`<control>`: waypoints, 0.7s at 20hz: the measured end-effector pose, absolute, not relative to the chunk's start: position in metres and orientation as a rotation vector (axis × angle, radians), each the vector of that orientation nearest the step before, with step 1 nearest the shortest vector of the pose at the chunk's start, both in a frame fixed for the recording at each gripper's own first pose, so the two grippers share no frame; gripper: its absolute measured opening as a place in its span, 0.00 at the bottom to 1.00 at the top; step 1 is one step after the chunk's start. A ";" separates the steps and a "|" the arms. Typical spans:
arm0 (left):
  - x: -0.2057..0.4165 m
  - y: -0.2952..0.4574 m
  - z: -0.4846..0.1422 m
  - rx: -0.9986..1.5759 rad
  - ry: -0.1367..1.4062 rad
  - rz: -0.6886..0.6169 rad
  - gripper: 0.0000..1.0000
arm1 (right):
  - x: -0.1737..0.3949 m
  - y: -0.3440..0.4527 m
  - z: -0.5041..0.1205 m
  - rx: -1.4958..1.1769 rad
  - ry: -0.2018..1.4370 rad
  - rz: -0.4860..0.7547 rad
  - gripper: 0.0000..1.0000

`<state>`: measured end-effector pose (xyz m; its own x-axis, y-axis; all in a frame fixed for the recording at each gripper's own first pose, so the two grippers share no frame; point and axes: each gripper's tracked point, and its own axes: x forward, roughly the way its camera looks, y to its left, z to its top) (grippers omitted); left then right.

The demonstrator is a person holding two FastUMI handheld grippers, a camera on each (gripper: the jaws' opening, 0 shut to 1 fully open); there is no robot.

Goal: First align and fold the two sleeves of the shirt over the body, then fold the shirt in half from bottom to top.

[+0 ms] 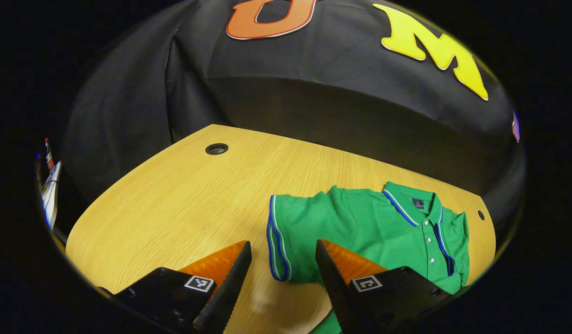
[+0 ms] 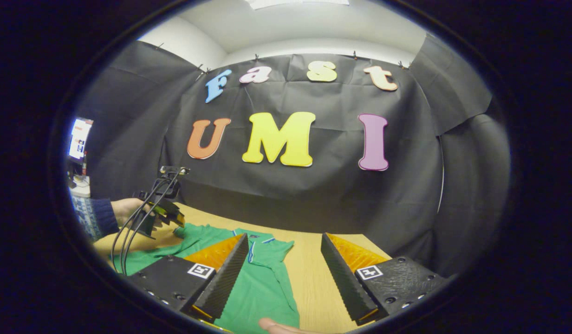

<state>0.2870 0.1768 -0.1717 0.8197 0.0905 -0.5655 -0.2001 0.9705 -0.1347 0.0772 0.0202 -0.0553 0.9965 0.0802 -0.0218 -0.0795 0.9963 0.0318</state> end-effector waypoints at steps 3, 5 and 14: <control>0.296 0.169 -0.188 -0.240 0.626 0.125 0.76 | 0.080 0.020 -0.063 0.089 0.046 0.090 0.95; 0.298 0.176 -0.204 -0.239 0.661 0.163 0.68 | 0.085 0.015 -0.067 0.103 0.057 0.091 0.95; 0.306 0.175 -0.182 -0.197 0.617 0.183 0.11 | 0.090 0.010 -0.072 0.116 0.063 0.079 0.94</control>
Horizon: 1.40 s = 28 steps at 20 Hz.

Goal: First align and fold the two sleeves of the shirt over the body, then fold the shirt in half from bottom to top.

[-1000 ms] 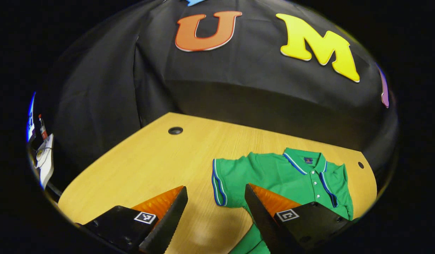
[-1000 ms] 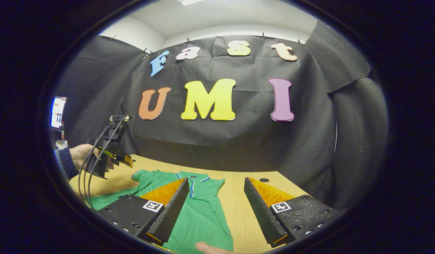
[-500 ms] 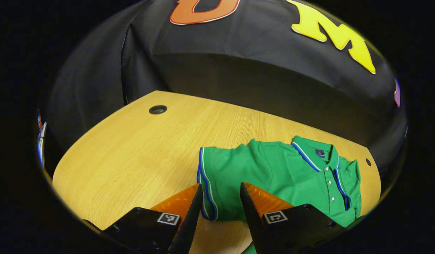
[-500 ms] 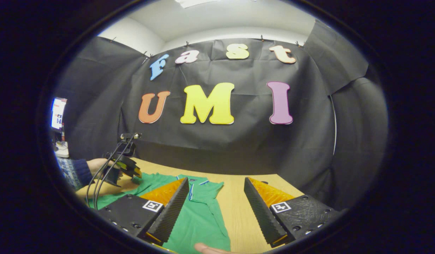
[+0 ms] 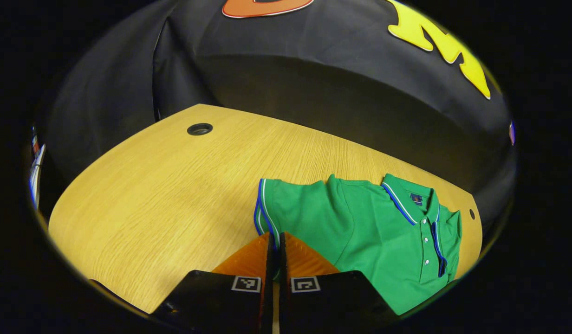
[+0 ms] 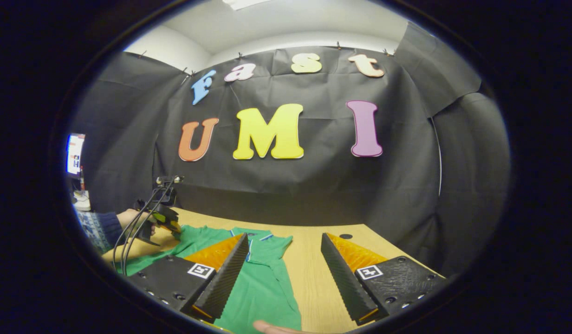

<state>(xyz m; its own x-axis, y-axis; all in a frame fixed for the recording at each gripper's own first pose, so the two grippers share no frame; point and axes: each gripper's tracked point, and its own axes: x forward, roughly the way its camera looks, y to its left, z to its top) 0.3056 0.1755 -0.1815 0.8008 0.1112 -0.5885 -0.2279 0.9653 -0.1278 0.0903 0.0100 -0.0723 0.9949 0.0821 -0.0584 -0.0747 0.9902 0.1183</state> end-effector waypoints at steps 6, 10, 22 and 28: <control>0.314 0.129 -0.139 -0.091 0.545 0.119 0.11 | 0.093 0.007 -0.077 0.107 0.070 0.061 0.95; 0.315 0.083 -0.128 -0.066 0.542 0.056 0.11 | 0.095 0.004 -0.081 0.106 0.073 0.054 0.95; 0.249 -0.005 -0.085 -0.061 0.463 -0.091 1.00 | 0.093 -0.010 -0.071 0.113 0.071 0.019 0.95; 0.189 0.029 -0.041 -0.071 0.324 -0.065 1.00 | 0.067 0.009 -0.046 0.153 0.084 0.079 0.96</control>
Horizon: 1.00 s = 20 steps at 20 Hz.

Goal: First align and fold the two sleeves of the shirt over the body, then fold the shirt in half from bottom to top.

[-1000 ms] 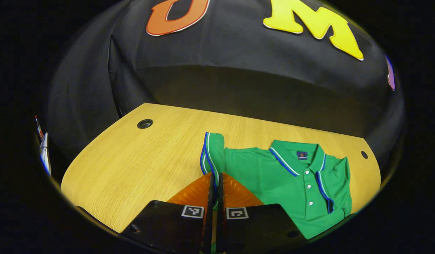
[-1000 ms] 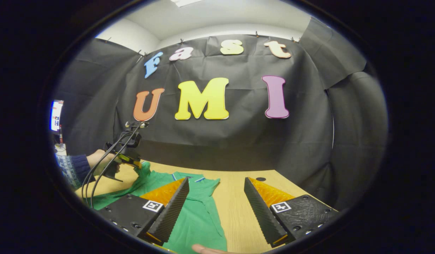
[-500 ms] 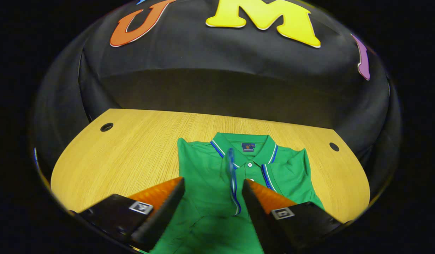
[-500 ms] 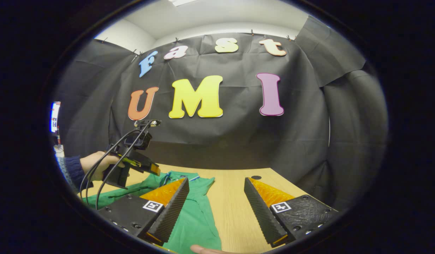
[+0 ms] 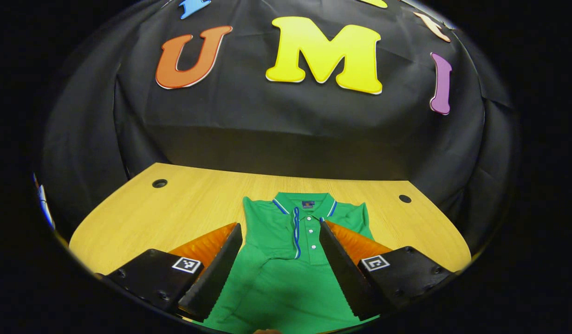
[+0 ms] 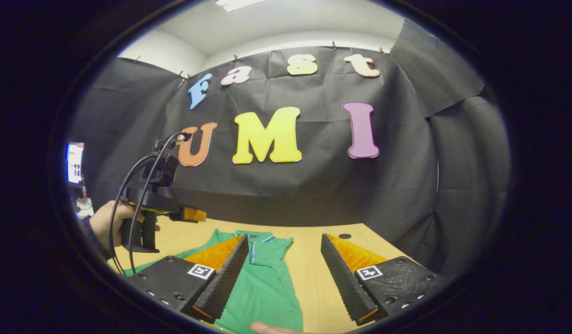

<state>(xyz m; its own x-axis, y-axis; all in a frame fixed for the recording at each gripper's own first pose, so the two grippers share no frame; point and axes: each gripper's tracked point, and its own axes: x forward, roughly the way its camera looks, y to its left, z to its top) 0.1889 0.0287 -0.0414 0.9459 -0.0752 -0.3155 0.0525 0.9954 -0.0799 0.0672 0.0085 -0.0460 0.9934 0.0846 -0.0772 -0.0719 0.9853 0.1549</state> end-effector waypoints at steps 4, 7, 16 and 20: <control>0.136 0.051 -0.052 -0.103 0.324 -0.068 1.00 | 0.050 0.015 -0.031 0.128 0.084 0.081 0.96; 0.094 0.072 -0.064 -0.144 0.317 -0.062 1.00 | 0.036 0.022 -0.019 0.103 0.074 0.100 0.95; 0.008 0.134 -0.065 -0.125 0.145 0.046 1.00 | -0.011 0.020 -0.038 0.026 0.123 0.049 0.95; -0.025 0.132 -0.091 -0.100 0.172 0.027 1.00 | -0.035 0.021 -0.058 0.034 0.120 0.028 0.96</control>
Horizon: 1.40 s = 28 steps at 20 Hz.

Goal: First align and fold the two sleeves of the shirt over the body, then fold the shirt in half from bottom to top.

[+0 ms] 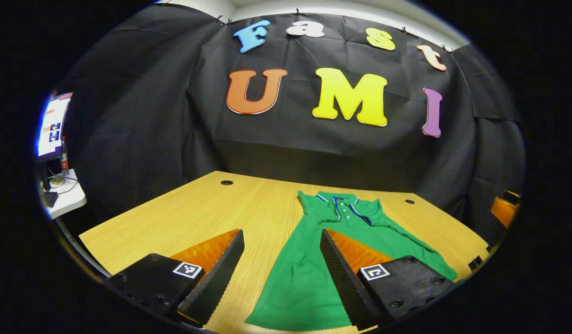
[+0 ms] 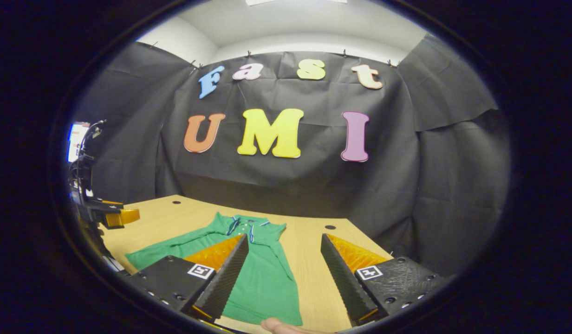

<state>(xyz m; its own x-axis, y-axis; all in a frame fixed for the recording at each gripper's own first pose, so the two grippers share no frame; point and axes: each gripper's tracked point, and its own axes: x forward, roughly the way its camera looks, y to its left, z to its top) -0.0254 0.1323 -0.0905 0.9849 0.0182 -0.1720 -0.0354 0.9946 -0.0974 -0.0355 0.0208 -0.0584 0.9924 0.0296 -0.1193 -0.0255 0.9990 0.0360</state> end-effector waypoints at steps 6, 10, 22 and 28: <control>-0.057 0.142 -0.158 -0.058 0.290 0.046 1.00 | -0.056 0.029 -0.141 -0.042 0.256 0.058 0.97; -0.064 0.136 -0.183 -0.056 0.331 0.025 1.00 | -0.057 0.019 -0.197 0.008 0.403 0.031 0.95; -0.050 0.141 -0.212 -0.020 0.343 0.056 1.00 | -0.054 0.030 -0.247 0.138 0.543 0.066 0.96; -0.050 0.133 -0.210 0.026 0.271 0.095 1.00 | -0.059 0.030 -0.245 0.145 0.545 0.058 0.96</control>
